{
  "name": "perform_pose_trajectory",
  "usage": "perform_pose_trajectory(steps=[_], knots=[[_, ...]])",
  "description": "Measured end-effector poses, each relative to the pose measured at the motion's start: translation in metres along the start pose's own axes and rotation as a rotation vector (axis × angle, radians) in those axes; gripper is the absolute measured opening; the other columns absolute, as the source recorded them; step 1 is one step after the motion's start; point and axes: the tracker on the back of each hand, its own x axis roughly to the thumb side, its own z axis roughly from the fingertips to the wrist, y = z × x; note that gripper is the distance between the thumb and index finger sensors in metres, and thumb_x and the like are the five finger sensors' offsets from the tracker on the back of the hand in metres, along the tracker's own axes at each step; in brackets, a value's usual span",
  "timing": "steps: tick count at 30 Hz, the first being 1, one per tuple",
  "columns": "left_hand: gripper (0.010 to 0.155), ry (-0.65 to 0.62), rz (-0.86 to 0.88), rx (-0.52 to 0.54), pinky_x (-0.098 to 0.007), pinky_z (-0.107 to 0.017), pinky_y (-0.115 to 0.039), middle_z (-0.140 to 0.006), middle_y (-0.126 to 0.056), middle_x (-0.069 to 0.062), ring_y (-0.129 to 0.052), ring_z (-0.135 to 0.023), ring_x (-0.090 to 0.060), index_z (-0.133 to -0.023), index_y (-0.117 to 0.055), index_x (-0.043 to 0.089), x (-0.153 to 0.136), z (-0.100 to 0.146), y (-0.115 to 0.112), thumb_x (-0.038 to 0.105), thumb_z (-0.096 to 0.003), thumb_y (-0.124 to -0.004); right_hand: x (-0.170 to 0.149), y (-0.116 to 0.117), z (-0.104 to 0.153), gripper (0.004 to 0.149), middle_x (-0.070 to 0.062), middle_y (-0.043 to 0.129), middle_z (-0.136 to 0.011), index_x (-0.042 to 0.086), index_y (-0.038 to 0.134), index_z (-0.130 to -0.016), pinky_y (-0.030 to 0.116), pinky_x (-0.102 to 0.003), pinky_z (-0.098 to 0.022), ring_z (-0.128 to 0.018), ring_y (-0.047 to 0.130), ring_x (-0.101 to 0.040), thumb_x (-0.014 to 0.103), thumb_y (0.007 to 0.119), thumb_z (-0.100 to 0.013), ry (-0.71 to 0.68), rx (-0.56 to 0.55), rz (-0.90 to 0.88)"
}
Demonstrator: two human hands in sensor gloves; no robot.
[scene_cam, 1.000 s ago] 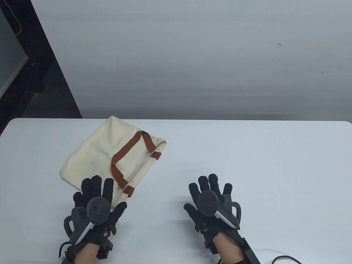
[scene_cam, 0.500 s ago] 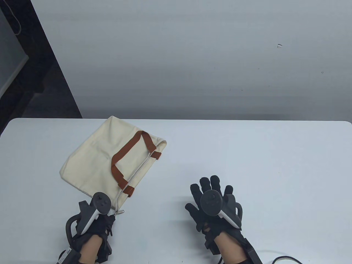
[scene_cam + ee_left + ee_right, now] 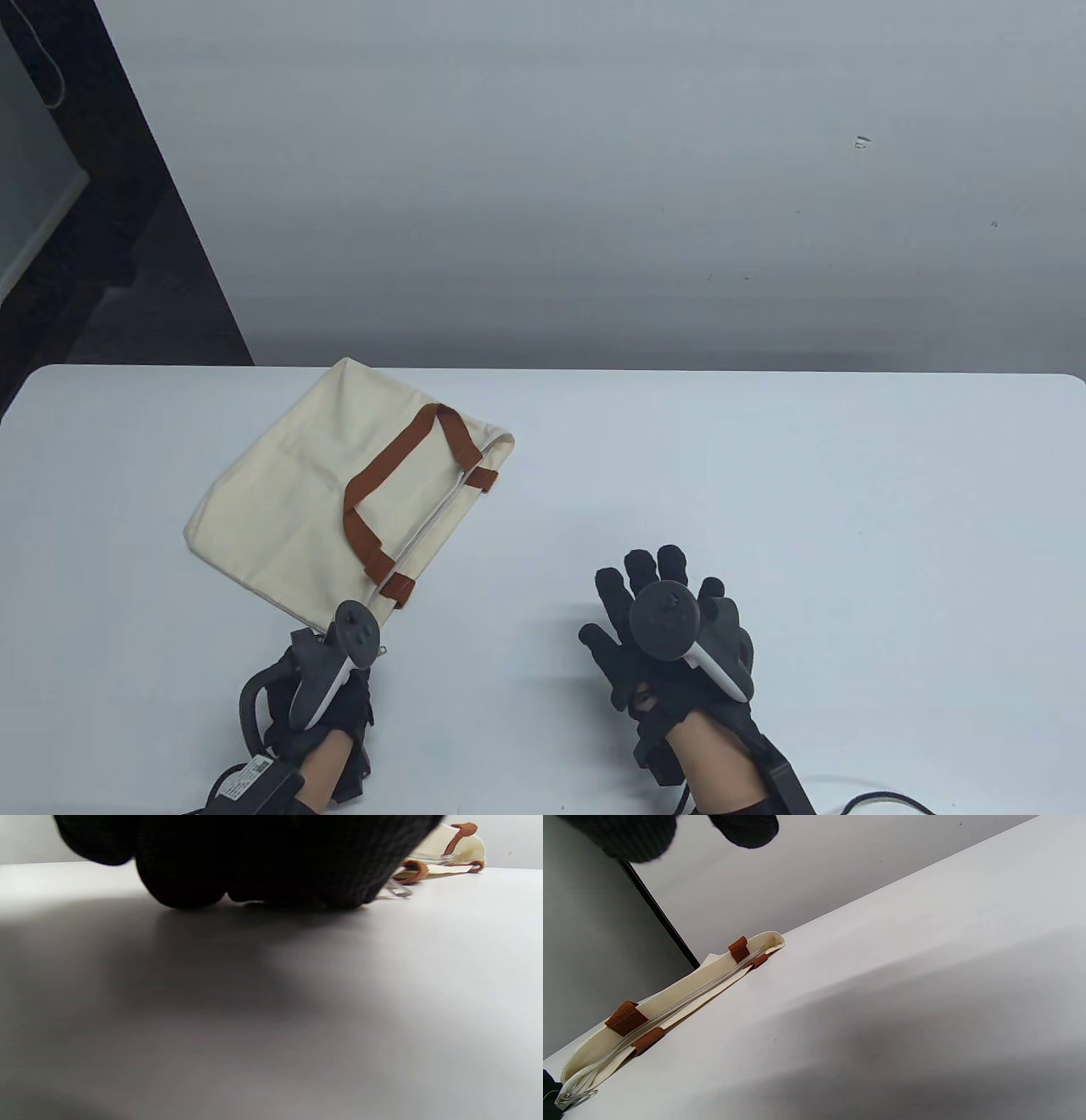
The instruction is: Zip the canvas bag
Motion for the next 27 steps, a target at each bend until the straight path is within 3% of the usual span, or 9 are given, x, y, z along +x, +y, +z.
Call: perform_pose_trajectory(steps=[5,10,14,19,23,27], knots=[[0.041,-0.019,0.062,-0.053,-0.048,-0.049,-0.078,-0.054,-0.096,0.008,-0.096,-0.048,-0.021,-0.073,-0.086,0.03,-0.004,-0.002,0.002,0.043,-0.0348,-0.084,-0.001,0.0,0.0,0.072,0.0,0.013,-0.11,0.034,0.037,-0.101,-0.005,-0.063,-0.063,-0.101,-0.007,-0.024,0.059,0.063,-0.039,0.0,0.004,-0.004],[0.041,-0.106,0.256,-0.095,-0.048,-0.051,-0.076,-0.056,-0.093,0.007,-0.094,-0.05,-0.022,-0.074,-0.085,0.029,-0.012,-0.001,0.014,0.043,-0.0355,-0.081,0.006,-0.006,0.005,0.074,-0.001,0.017,-0.111,0.034,0.036,-0.101,-0.003,-0.064,-0.063,-0.102,-0.003,-0.026,0.061,0.066,-0.039,-0.034,-0.021,0.023],[0.042,-0.281,0.367,-0.138,-0.049,-0.052,-0.075,-0.056,-0.093,0.007,-0.093,-0.052,-0.022,-0.074,-0.084,0.028,-0.009,0.001,0.021,0.043,-0.0356,-0.08,0.03,-0.005,0.014,0.074,-0.002,0.032,-0.11,0.032,0.04,-0.1,0.005,-0.066,-0.064,-0.105,0.017,-0.033,0.063,0.067,-0.039,-0.159,-0.069,0.091],[0.042,-0.374,0.454,-0.196,-0.049,-0.052,-0.075,-0.057,-0.093,0.006,-0.093,-0.052,-0.023,-0.075,-0.084,0.027,0.005,0.012,0.029,0.041,-0.0354,-0.08,0.077,0.017,0.022,0.068,-0.005,0.055,-0.101,0.028,0.051,-0.096,0.021,-0.067,-0.068,-0.098,0.051,-0.035,0.06,0.071,-0.039,-0.328,-0.077,0.136],[0.042,-0.432,0.466,-0.222,-0.05,-0.051,-0.075,-0.056,-0.094,0.006,-0.094,-0.051,-0.023,-0.074,-0.085,0.027,0.016,0.022,0.032,0.041,-0.0352,-0.08,0.108,0.041,0.019,0.06,-0.005,0.063,-0.091,0.027,0.057,-0.091,0.048,-0.06,-0.065,-0.081,0.071,-0.033,0.054,0.073,-0.04,-0.407,-0.066,0.195],[0.042,-0.474,0.507,-0.245,-0.05,-0.051,-0.076,-0.056,-0.094,0.006,-0.095,-0.051,-0.023,-0.074,-0.085,0.026,0.022,0.03,0.036,0.041,-0.0352,-0.08,0.126,0.065,0.008,0.056,-0.006,0.066,-0.086,0.026,0.059,-0.089,0.059,-0.055,-0.057,-0.069,0.077,-0.03,0.048,0.075,-0.04,-0.417,0.008,0.211]])
